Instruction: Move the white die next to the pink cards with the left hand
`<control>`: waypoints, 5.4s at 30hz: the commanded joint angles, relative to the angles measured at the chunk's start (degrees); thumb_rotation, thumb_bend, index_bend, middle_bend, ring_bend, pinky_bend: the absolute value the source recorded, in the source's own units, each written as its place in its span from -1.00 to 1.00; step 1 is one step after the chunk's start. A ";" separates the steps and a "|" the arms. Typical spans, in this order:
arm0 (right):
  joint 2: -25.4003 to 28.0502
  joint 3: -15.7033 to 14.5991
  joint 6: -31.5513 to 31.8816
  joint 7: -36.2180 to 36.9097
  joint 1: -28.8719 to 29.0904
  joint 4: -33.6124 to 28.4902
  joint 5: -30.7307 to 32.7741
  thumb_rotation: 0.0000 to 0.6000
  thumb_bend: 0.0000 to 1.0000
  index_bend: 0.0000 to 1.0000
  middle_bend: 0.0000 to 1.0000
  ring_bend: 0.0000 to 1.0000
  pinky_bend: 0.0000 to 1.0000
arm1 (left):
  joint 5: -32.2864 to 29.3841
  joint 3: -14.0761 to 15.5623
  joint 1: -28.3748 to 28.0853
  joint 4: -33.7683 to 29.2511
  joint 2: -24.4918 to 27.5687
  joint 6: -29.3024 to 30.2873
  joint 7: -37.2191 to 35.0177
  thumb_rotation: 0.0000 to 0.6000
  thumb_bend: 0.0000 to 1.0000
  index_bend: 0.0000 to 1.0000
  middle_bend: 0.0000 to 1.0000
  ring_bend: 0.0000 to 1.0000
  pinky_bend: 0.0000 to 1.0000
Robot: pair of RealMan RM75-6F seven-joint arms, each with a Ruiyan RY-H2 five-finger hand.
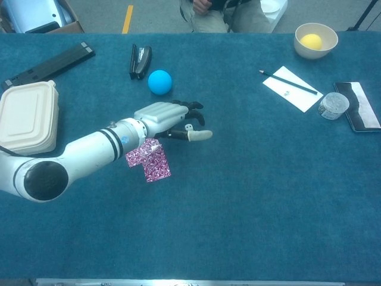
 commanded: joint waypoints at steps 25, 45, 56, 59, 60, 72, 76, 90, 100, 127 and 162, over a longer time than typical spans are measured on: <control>0.15 -0.15 -0.10 0.45 -0.30 0.15 0.35 1.00 -0.42 -0.49 -0.58 -0.89 -0.87 | -0.35 1.46 0.17 0.69 0.71 1.08 0.96 -1.00 -0.95 -0.42 -1.00 -1.00 -1.00; 0.34 -0.45 0.71 0.37 -0.64 -0.45 -0.66 1.00 -0.42 -0.49 -0.58 -0.89 -0.87 | -0.73 3.28 1.86 -3.47 6.58 3.05 2.98 -1.00 -0.95 -0.39 -1.00 -1.00 -1.00; 0.36 -0.65 0.74 0.32 -0.68 -0.51 -1.02 1.00 -0.42 -0.49 -0.58 -0.89 -0.87 | 1.44 4.27 3.36 -8.30 10.87 5.67 3.44 -1.00 -0.95 -0.39 -1.00 -1.00 -1.00; 0.36 -0.63 0.99 0.38 -0.77 -0.57 -1.12 1.00 -0.42 -0.49 -0.58 -0.89 -0.87 | 1.65 3.73 2.95 -8.90 10.72 5.40 3.34 -1.00 -0.95 -0.39 -1.00 -1.00 -1.00; 0.39 -0.63 1.09 0.44 -0.85 -0.56 -1.09 1.00 -0.42 -0.49 -0.58 -0.89 -0.87 | 1.55 3.61 2.73 -8.81 10.45 5.17 3.43 -1.00 -0.95 -0.39 -1.00 -1.00 -1.00; 0.84 -0.69 1.48 0.25 -1.30 -0.95 -0.82 1.00 -0.42 -0.49 -0.58 -0.88 -0.87 | -1.31 3.29 1.73 -3.50 7.14 3.23 3.69 -1.00 -0.95 -0.39 -1.00 -1.00 -1.00; 0.70 -0.68 1.25 0.02 -1.15 -1.04 -0.89 1.00 -0.42 -0.49 -0.58 -0.89 -0.87 | -1.76 3.25 1.80 -2.67 7.22 3.05 3.48 -1.00 -0.95 -0.40 -1.00 -1.00 -1.00; 0.55 -0.74 1.23 -0.25 -1.14 -1.01 -1.05 1.00 -0.42 -0.49 -0.58 -0.89 -0.87 | -1.88 3.92 2.37 -3.30 7.70 3.04 3.27 -1.00 -0.95 -0.40 -1.00 -1.00 -1.00; 0.41 -0.90 1.22 -0.13 -1.20 -0.91 -1.24 1.00 -0.42 -0.49 -0.58 -0.89 -0.87 | -1.98 4.47 3.21 -4.67 8.52 3.85 3.26 -1.00 -0.95 -0.40 -1.00 -1.00 -1.00; 0.39 -1.11 1.49 0.94 -1.36 -0.30 -1.77 1.00 -0.42 -0.49 -0.58 -0.89 -0.87 | -0.63 5.61 6.12 -14.29 12.78 10.42 6.64 -1.00 -0.95 -0.40 -1.00 -1.00 -1.00; 2.06 1.60 4.25 -3.16 -2.75 -0.76 1.81 1.00 -0.42 -0.49 -0.58 -0.89 -0.87 | 14.91 8.83 38.20 -21.75 36.04 43.45 -20.89 0.61 -0.95 -0.70 -1.00 -1.00 -1.00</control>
